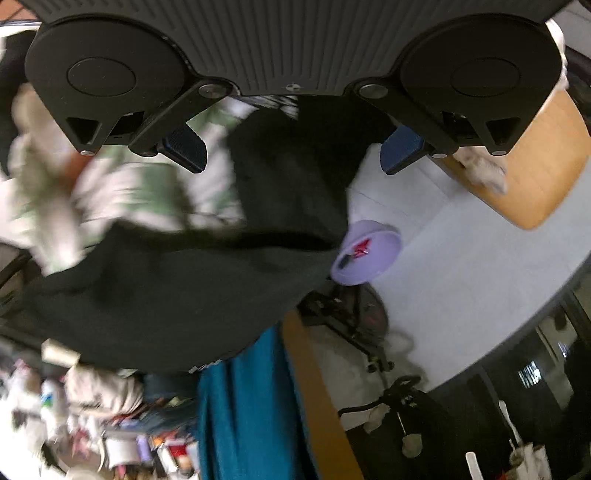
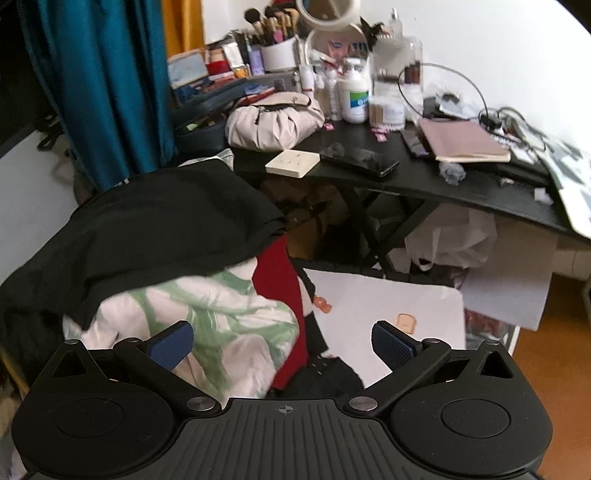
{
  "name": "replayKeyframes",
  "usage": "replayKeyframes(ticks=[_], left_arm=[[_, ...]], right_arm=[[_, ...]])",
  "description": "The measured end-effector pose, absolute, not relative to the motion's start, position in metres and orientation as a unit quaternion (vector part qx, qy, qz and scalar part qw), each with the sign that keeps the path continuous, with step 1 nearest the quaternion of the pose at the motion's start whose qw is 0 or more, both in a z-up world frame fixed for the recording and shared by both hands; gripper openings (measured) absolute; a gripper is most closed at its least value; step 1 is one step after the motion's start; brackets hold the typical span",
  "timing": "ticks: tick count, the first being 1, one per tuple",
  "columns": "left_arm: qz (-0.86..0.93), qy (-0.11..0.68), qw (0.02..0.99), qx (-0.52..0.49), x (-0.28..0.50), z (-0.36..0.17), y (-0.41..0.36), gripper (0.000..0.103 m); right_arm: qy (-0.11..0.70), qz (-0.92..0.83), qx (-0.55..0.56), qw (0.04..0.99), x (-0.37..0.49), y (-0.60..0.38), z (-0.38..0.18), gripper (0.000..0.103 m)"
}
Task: Fold clothes
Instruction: 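Grasp the black pants with both grippers from the pile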
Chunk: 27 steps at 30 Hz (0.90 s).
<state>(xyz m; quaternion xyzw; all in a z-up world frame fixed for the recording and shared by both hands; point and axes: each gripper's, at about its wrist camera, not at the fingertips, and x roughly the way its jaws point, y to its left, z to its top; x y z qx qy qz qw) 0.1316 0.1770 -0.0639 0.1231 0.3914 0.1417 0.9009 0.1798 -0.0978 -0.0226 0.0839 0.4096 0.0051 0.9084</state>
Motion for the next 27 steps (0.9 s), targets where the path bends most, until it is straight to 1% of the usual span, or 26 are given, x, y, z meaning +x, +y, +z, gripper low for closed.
replayKeyframes(ticks=[4, 10, 13, 15, 16, 17, 18, 19, 20, 21, 23, 24, 27], left_arm=[[0.132, 0.394, 0.902, 0.115, 0.167, -0.095, 0.207, 0.102], [0.087, 0.391, 0.911, 0.098, 0.208, -0.121, 0.225, 0.102], [0.068, 0.405, 0.909, 0.071, 0.225, -0.129, 0.234, 0.102], [0.068, 0.408, 0.908, 0.073, 0.234, -0.134, 0.236, 0.102], [0.075, 0.408, 0.905, 0.094, 0.239, -0.139, 0.233, 0.1], [0.081, 0.407, 0.903, 0.116, 0.241, -0.141, 0.229, 0.089], [0.086, 0.405, 0.9, 0.135, 0.242, -0.143, 0.225, 0.065], [0.091, 0.408, 0.897, 0.146, 0.244, -0.145, 0.222, 0.053], [0.096, 0.411, 0.895, 0.144, 0.244, -0.145, 0.221, 0.037], [0.097, 0.408, 0.898, 0.13, 0.241, -0.142, 0.223, 0.026], [0.101, 0.402, 0.904, 0.102, 0.235, -0.136, 0.228, 0.014], [0.106, 0.398, 0.906, 0.096, 0.233, -0.133, 0.23, 0.01], [0.122, 0.383, 0.911, 0.088, 0.223, -0.12, 0.239, 0.006]], right_arm=[[0.423, -0.011, 0.081, 0.903, 0.213, -0.08, -0.04, 0.102], [0.439, -0.025, 0.047, 0.897, 0.251, -0.058, -0.068, 0.102], [0.439, -0.036, 0.019, 0.898, 0.266, -0.048, -0.08, 0.102], [0.434, -0.037, 0.004, 0.9, 0.275, -0.043, -0.087, 0.102], [0.431, -0.038, -0.001, 0.902, 0.28, -0.041, -0.09, 0.102], [0.427, -0.039, -0.006, 0.903, 0.285, -0.041, -0.094, 0.102], [0.424, -0.041, -0.009, 0.905, 0.29, -0.041, -0.098, 0.102], [0.422, -0.042, -0.009, 0.905, 0.296, -0.043, -0.102, 0.102], [0.421, -0.043, -0.004, 0.906, 0.301, -0.045, -0.105, 0.102], [0.422, -0.042, 0.017, 0.906, 0.308, -0.049, -0.108, 0.102], [0.421, -0.036, 0.098, 0.901, 0.322, -0.063, -0.113, 0.102], [0.419, -0.036, 0.141, 0.896, 0.329, -0.071, -0.115, 0.102], [0.409, -0.037, 0.259, 0.874, 0.351, -0.09, -0.126, 0.102]])
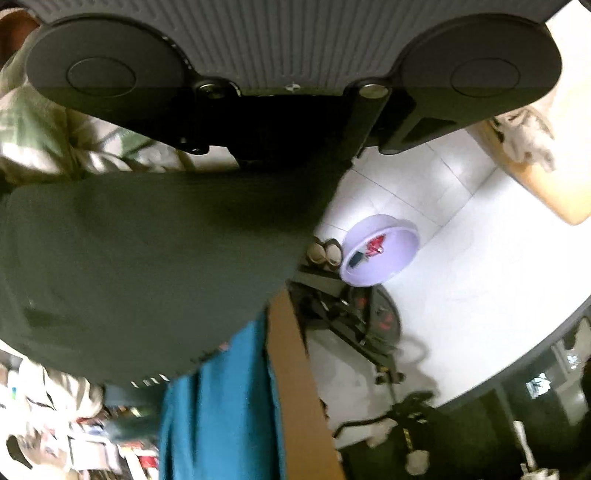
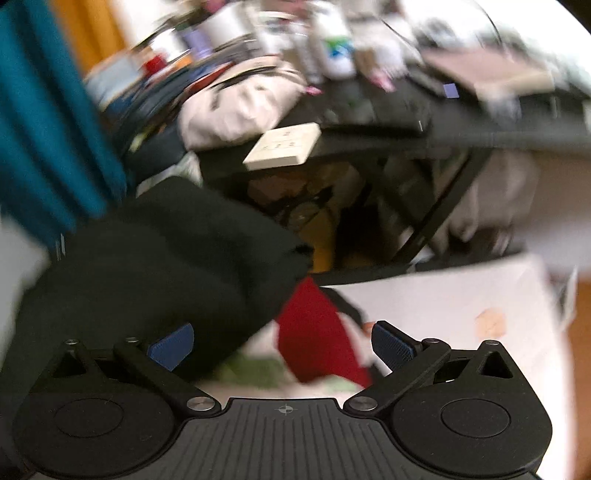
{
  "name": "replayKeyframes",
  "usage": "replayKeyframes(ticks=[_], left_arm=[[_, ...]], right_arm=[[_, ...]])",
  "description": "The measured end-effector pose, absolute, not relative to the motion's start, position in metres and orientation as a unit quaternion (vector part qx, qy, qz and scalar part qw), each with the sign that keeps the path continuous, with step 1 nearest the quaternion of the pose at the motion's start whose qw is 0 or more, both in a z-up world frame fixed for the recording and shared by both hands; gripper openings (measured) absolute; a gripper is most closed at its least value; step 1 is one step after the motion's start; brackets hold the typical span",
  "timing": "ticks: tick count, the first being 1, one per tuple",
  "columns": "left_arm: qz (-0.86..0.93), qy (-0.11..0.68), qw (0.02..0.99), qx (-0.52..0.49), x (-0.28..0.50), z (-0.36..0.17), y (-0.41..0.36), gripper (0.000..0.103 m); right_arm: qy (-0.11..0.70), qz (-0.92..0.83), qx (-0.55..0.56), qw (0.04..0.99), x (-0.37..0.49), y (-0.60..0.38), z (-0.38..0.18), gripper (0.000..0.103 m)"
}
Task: Fold clothes
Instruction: 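Grasp the black pants with both grippers from the pile, then lift the black pants with both grippers and carry them to the patterned table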
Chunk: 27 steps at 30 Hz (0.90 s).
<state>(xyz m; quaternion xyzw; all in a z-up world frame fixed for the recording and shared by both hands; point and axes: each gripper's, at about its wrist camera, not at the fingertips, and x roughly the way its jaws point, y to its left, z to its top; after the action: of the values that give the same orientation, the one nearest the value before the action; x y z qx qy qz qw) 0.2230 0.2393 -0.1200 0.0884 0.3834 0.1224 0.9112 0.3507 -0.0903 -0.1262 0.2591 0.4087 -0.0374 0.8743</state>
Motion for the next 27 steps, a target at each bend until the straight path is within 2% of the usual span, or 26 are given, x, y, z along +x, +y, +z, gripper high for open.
replayKeyframes(ticks=[5, 6, 7, 8, 9, 12, 13, 15, 17, 18, 19, 22, 27], left_arm=[[0.159, 0.365, 0.916, 0.047, 0.218, -0.089, 0.259, 0.005], [0.166, 0.36, 0.917, 0.038, 0.215, -0.083, 0.261, 0.004], [0.172, 0.355, 0.918, 0.028, 0.213, -0.076, 0.262, 0.004], [0.177, 0.348, 0.92, 0.023, 0.21, -0.07, 0.261, 0.004], [0.181, 0.34, 0.923, 0.019, 0.207, -0.064, 0.259, 0.004], [0.19, 0.322, 0.927, 0.006, 0.206, -0.051, 0.254, 0.004], [0.193, 0.322, 0.927, 0.0, 0.207, -0.049, 0.254, 0.004], [0.198, 0.323, 0.925, -0.012, 0.209, -0.047, 0.253, 0.004], [0.203, 0.32, 0.925, -0.027, 0.209, -0.042, 0.253, 0.004], [0.205, 0.315, 0.926, -0.034, 0.208, -0.038, 0.253, 0.004], [0.207, 0.31, 0.927, -0.041, 0.207, -0.034, 0.253, 0.004], [0.205, 0.268, 0.941, -0.035, 0.202, -0.005, 0.249, 0.004], [0.193, 0.18, 0.964, -0.045, 0.192, 0.059, 0.239, 0.004]], right_arm=[[0.417, -0.035, 0.343, 0.841, 0.396, -0.098, -0.153, 0.101], [0.42, -0.027, 0.354, 0.835, 0.402, -0.097, -0.155, 0.093], [0.423, -0.019, 0.364, 0.83, 0.408, -0.096, -0.157, 0.067], [0.424, -0.011, 0.372, 0.826, 0.413, -0.094, -0.157, 0.056], [0.422, -0.004, 0.373, 0.826, 0.415, -0.092, -0.152, 0.052], [0.405, 0.043, 0.363, 0.838, 0.414, -0.091, -0.14, 0.052], [0.405, 0.056, 0.359, 0.839, 0.415, -0.091, -0.139, 0.063], [0.427, 0.055, 0.353, 0.831, 0.427, -0.091, -0.148, 0.077], [0.446, 0.043, 0.357, 0.82, 0.439, -0.094, -0.16, 0.056], [0.453, 0.037, 0.36, 0.815, 0.444, -0.095, -0.165, 0.024], [0.453, 0.034, 0.364, 0.813, 0.447, -0.095, -0.162, 0.007], [0.406, 0.049, 0.345, 0.845, 0.446, -0.088, -0.125, 0.007], [0.295, 0.117, 0.286, 0.904, 0.43, -0.079, -0.008, 0.006]])
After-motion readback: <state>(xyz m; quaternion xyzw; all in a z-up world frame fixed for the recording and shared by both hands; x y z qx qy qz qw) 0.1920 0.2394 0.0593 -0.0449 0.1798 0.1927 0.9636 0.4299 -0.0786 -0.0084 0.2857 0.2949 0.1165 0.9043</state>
